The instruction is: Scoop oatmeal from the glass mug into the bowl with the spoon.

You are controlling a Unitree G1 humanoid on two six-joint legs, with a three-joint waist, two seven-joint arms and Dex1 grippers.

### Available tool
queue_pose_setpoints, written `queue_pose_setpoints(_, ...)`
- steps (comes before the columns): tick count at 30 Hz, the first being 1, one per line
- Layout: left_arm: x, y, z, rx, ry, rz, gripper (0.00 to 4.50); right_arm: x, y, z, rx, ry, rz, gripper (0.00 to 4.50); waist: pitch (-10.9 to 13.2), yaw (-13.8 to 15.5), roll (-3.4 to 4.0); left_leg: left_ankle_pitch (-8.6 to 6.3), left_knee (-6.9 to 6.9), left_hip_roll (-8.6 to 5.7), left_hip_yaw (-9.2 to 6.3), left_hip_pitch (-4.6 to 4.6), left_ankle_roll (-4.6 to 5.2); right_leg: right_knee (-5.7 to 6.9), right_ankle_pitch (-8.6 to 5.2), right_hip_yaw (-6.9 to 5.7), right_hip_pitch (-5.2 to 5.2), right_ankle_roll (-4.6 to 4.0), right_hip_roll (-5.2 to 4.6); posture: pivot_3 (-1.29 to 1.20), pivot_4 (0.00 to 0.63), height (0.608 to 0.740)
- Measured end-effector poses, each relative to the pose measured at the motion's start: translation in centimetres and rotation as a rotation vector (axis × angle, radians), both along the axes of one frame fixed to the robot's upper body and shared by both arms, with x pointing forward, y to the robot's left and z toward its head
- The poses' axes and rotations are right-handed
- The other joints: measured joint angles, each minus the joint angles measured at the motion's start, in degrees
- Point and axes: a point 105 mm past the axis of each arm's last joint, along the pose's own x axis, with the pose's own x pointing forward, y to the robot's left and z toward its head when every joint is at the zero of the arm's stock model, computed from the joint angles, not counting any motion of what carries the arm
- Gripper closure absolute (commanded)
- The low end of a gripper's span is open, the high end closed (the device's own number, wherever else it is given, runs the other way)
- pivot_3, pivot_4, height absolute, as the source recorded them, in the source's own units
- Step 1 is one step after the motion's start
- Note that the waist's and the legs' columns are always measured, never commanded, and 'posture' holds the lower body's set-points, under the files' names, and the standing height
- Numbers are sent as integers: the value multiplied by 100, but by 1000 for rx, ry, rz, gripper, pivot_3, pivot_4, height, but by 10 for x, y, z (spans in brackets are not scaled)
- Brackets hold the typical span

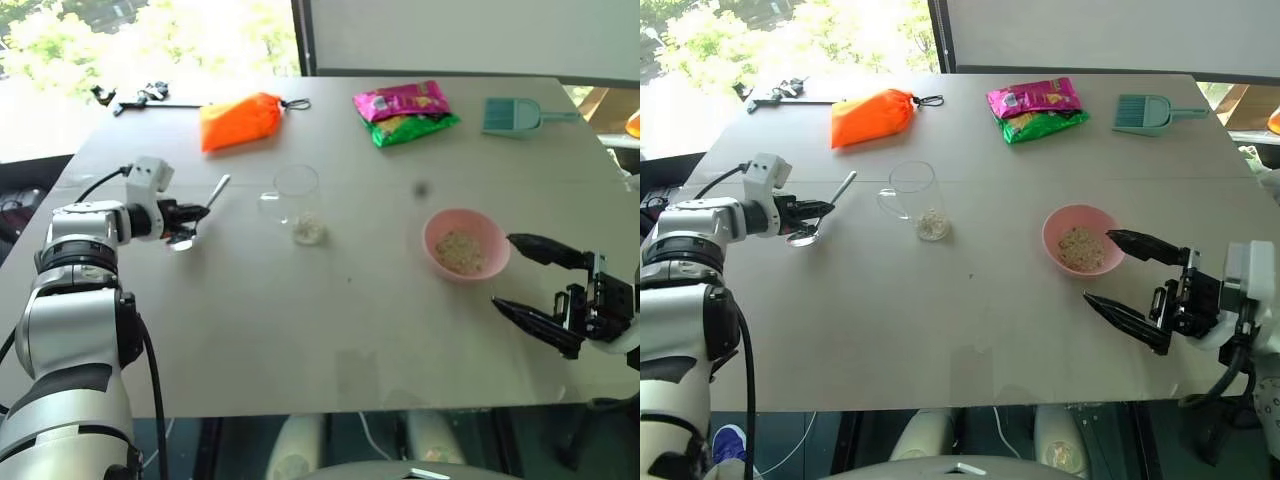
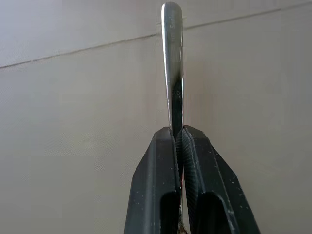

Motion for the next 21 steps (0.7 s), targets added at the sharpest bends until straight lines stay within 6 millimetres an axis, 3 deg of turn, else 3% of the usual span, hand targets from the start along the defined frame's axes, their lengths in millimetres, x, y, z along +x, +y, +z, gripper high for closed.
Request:
queue_pose_setpoints(1,1,-2,15,-25,-74,-14,4480,3,-2,-1,7,13,-32,0,0,-1,0,0,0,1,0,-1,0,0,0,0,0,0,-1,0,150,740)
queue_pose_setpoints(3,1,-4,27,-41,-122,-23,4480,6,-3,-1,10,21,-57,0,0,0,0,0,0,1,0,-2,0,-2,0,-1,0,0,-1,0,150,740)
queue_pose_setpoints(4,-6,-9,49,-51,-219,-55,4480,11,-7,-1,31,14,-124,0,0,-19,1,0,-3,3,2,-2,0,-4,0,4,0,0,-2,0,150,740)
queue_pose_setpoints(7,-23,-25,79,-88,-334,-126,4480,16,-10,-1,37,29,-170,0,0,-59,1,0,-1,6,2,-6,-1,-7,0,3,1,0,-4,0,150,740)
queue_pose_setpoints(11,-56,-67,135,-99,-508,-287,4480,27,-10,2,-5,93,-212,0,0,-55,2,0,5,6,4,-4,-1,-6,0,5,6,0,-5,0,150,740)
queue_pose_setpoints(15,-94,-132,174,-145,-613,-502,4480,47,-12,19,-22,71,-307,0,0,-19,2,-1,9,4,4,0,1,-4,0,3,9,0,-2,0,150,740)
queue_pose_setpoints(18,-106,-173,177,-145,-647,-589,4480,63,-6,30,-5,72,-366,0,-2,10,6,0,9,4,12,2,0,-4,1,11,10,0,-3,0,150,740)
queue_pose_setpoints(21,-106,-214,154,-74,-620,-671,4480,71,12,52,52,119,-335,0,-1,2,6,0,6,6,17,1,0,-7,1,16,9,0,0,0,150,740)
